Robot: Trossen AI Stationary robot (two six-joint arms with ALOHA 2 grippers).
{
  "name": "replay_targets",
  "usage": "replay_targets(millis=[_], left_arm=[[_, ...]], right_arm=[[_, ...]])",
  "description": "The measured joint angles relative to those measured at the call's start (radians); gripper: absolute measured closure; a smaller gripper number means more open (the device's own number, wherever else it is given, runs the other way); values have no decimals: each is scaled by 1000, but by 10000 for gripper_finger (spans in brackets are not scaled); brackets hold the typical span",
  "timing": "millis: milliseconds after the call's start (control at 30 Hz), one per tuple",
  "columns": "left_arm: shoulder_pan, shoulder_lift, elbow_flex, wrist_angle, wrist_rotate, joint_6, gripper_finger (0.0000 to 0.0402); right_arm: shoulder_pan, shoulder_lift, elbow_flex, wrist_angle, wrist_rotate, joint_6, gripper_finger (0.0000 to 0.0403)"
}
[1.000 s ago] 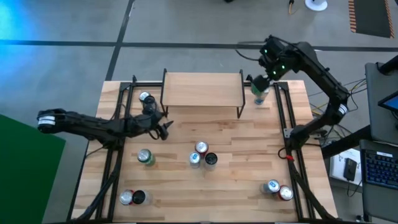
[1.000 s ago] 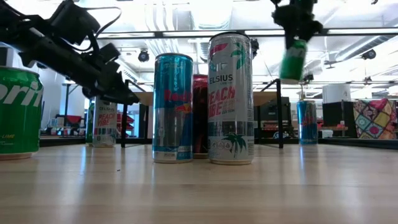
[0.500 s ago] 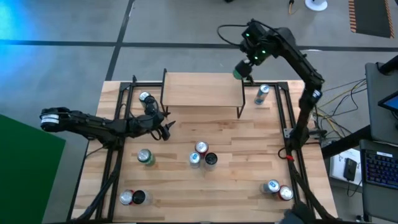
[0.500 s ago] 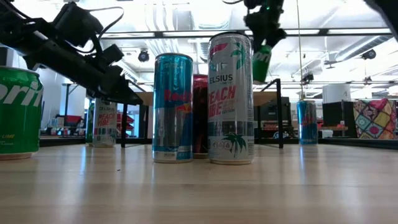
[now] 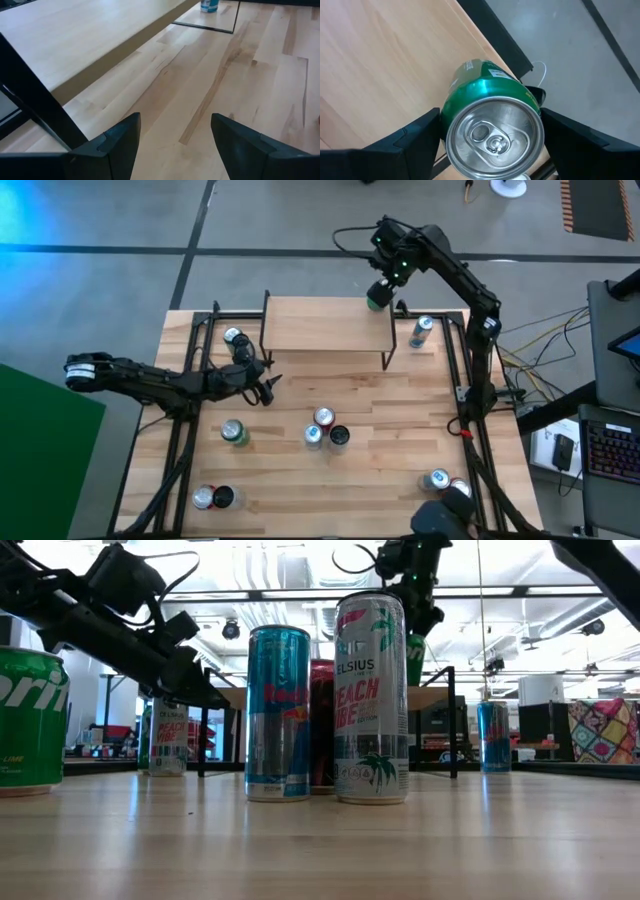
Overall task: Place canned beverage on shelf
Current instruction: Put the top right green soda can on the shelf, then put the top green soda can on the shelf on the shelf aligned with the other green soda can
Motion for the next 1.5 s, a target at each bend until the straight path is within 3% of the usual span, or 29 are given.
replay_targets(millis=[833, 1000, 1267, 1367, 1500], left_arm=[[-1, 0, 0, -42, 9, -57, 173], [-1, 0, 0, -57, 9, -77, 173], [0, 0, 0, -29, -1, -52, 173], [0, -13, 2, 5, -2, -5, 173], [-2, -40, 69, -101, -2, 8, 173]], right_arm=[[11, 14, 0, 36, 5, -18, 68], [11, -44, 0, 37, 78, -8, 67], [26, -170, 0, 49, 72, 28, 68], [54, -219, -6, 50, 72, 78, 73], [140, -298, -66, 56, 78, 133, 76]])
